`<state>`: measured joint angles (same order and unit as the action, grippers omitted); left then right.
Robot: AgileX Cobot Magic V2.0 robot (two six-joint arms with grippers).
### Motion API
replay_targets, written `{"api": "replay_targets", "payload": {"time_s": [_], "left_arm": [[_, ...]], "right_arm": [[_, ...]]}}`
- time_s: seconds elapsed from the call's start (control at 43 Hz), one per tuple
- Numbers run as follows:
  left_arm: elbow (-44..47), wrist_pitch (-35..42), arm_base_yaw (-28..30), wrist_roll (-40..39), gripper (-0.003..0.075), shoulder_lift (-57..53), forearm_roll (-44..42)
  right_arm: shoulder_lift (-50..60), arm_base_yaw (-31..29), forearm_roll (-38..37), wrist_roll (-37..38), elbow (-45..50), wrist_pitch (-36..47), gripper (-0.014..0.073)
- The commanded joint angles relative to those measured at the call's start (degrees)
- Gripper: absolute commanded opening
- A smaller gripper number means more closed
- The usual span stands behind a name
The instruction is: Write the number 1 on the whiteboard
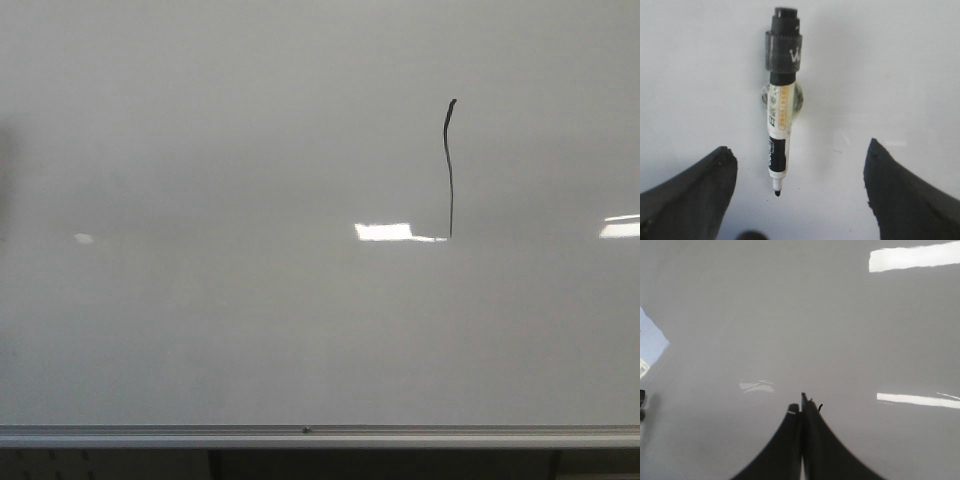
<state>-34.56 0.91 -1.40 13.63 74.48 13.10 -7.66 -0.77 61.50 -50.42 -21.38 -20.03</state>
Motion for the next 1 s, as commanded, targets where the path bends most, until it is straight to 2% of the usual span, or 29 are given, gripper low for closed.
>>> {"api": "replay_targets", "payload": {"time_s": [0.0,0.116,0.256,0.442,0.721,0.977], "left_arm": [[-1.3,-2.6,0.1,0.0,0.0498,-7.3,-0.1],[-0.7,-8.1,0.1,0.0,0.0385,-14.3,-0.1],[2.7,-9.5,0.1,0.0,0.0171,-24.4,-0.1],[6.3,-15.4,0.1,0.0,-0.002,-38.5,-0.1],[10.3,-21.2,0.1,0.0,-0.002,-54.7,0.0],[11.3,-21.1,0.1,0.0,-0.002,-64.5,0.4]], "right_arm": [[-0.6,-0.1,1.5,-0.9,-1.2,2.6,-0.0117],[-0.6,-0.1,1.5,-0.9,-1.2,2.6,-0.0117],[-0.6,-0.1,1.5,-0.9,-1.2,2.6,-0.0117],[-0.6,-0.1,1.5,-0.9,-1.2,2.6,-0.0117],[-0.6,-0.1,1.5,-0.9,-1.2,2.6,-0.0117],[-0.6,-0.1,1.5,-0.9,-1.2,2.6,-0.0117]]}}
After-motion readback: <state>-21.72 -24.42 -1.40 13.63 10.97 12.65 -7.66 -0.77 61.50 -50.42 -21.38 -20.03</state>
